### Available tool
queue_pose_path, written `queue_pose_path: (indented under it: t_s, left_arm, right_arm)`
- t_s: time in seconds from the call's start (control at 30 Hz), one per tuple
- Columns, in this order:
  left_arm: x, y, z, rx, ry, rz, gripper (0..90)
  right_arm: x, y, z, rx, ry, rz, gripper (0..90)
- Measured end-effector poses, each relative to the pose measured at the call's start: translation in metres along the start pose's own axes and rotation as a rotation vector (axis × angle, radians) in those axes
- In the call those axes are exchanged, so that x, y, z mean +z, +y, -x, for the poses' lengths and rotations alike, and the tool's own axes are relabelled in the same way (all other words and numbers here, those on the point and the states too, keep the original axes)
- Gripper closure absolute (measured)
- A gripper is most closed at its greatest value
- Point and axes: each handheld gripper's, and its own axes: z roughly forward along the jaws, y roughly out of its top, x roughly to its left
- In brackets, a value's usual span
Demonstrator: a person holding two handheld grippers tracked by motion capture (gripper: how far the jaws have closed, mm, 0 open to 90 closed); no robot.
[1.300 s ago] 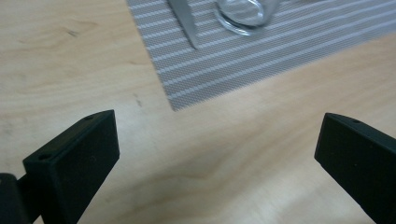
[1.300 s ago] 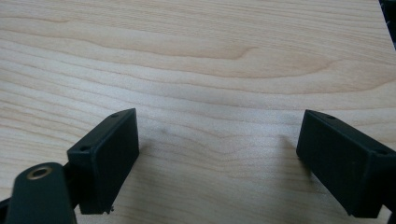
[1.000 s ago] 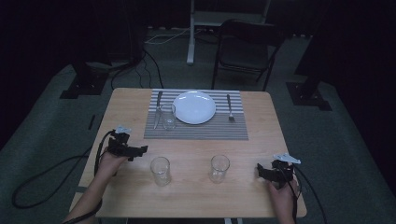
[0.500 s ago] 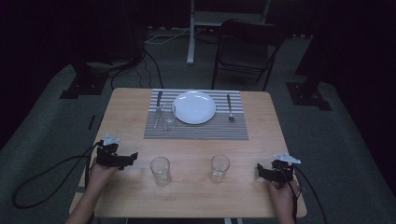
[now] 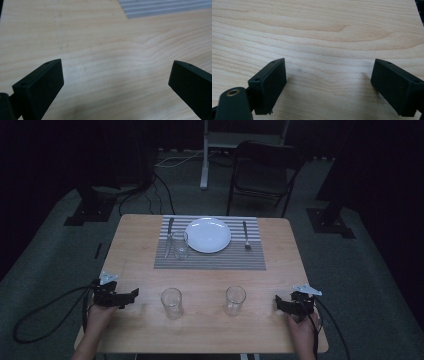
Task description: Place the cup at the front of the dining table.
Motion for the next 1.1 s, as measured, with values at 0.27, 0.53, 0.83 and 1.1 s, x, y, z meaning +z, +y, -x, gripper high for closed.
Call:
queue_pose_path:
  t_s: [0.27, 0.53, 0.83, 1.1]
  left_arm:
    - [-0.012, -0.014, -0.003, -0.013, 0.051, 0.015, 0.4]
    - [-0.017, -0.027, -0.001, -0.007, 0.076, 0.016, 0.4]
    - [-0.024, -0.041, -0.003, -0.029, 0.115, 0.018, 0.3]
    - [-0.029, -0.048, -0.008, -0.036, 0.163, 0.024, 0.3]
  right_arm:
    - [0.0, 0.0, 0.0, 0.0, 0.0, -0.001, 12.7]
    - [0.0, 0.0, 0.0, 0.0, 0.0, -0.001, 12.7]
    - [0.0, 0.0, 0.0, 0.0, 0.0, -0.001, 12.7]
    - [0.0, 0.0, 0.0, 0.0, 0.0, -0.001, 12.7]
